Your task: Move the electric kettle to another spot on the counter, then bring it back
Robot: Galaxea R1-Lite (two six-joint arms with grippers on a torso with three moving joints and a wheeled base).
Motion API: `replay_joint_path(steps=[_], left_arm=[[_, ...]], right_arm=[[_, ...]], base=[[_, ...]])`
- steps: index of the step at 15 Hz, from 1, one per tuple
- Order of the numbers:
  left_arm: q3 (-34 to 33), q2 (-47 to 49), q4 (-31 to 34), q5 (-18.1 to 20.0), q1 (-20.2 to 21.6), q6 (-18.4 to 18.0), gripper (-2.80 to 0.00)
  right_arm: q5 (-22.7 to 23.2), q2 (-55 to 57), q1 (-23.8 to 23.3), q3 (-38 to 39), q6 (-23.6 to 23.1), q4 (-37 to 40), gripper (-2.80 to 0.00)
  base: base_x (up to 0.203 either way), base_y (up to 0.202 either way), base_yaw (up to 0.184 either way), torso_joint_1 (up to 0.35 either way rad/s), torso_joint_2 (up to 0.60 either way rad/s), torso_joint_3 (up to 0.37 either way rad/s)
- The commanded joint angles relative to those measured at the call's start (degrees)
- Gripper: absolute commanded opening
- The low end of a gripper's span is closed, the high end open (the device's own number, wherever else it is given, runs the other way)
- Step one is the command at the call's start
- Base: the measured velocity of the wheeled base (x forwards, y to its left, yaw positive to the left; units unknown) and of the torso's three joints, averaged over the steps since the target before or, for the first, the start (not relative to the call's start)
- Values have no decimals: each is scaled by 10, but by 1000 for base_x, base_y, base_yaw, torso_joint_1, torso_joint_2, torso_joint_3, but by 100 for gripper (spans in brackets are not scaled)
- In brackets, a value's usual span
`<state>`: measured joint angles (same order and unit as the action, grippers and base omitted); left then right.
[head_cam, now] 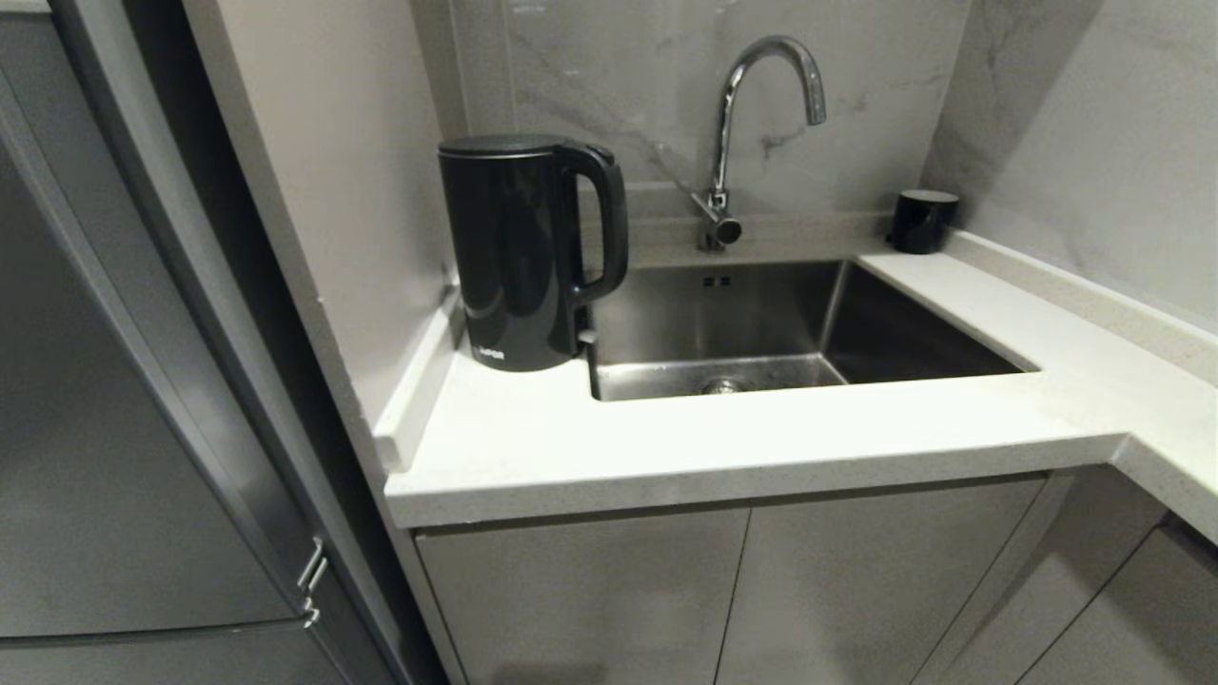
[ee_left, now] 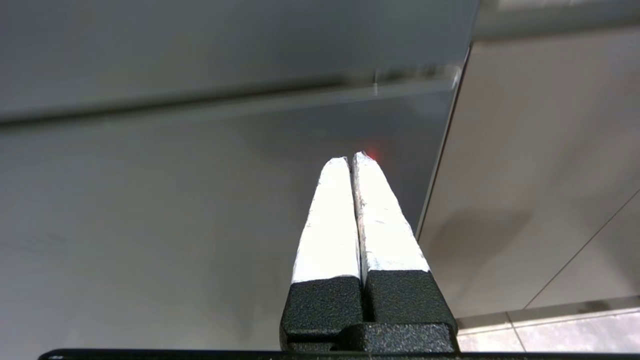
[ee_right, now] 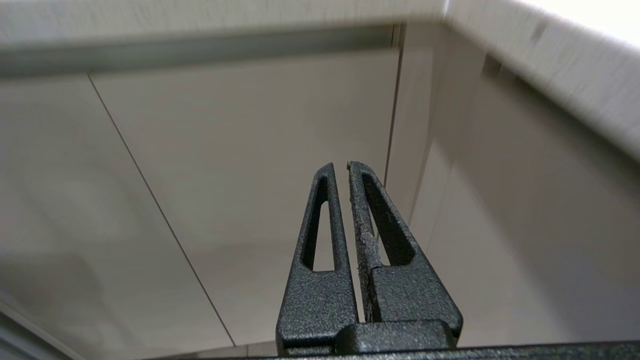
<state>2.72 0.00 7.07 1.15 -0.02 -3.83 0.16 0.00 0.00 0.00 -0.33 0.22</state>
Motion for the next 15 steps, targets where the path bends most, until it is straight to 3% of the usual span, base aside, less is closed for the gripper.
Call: replay_joint_path(steps=[1, 5, 15], left_arm=[[0, 1, 0, 0, 0, 0, -280], [0, 1, 0, 0, 0, 0, -280], [0, 1, 0, 0, 0, 0, -280]], right_arm=[[0, 1, 0, 0, -1, 0, -280], [0, 0, 0, 0, -1, 0, -280], [0, 0, 0, 0, -1, 0, -280]], base=[[0, 0, 0, -28, 450, 408], [0, 0, 0, -24, 195, 179], [0, 0, 0, 0, 7, 6]])
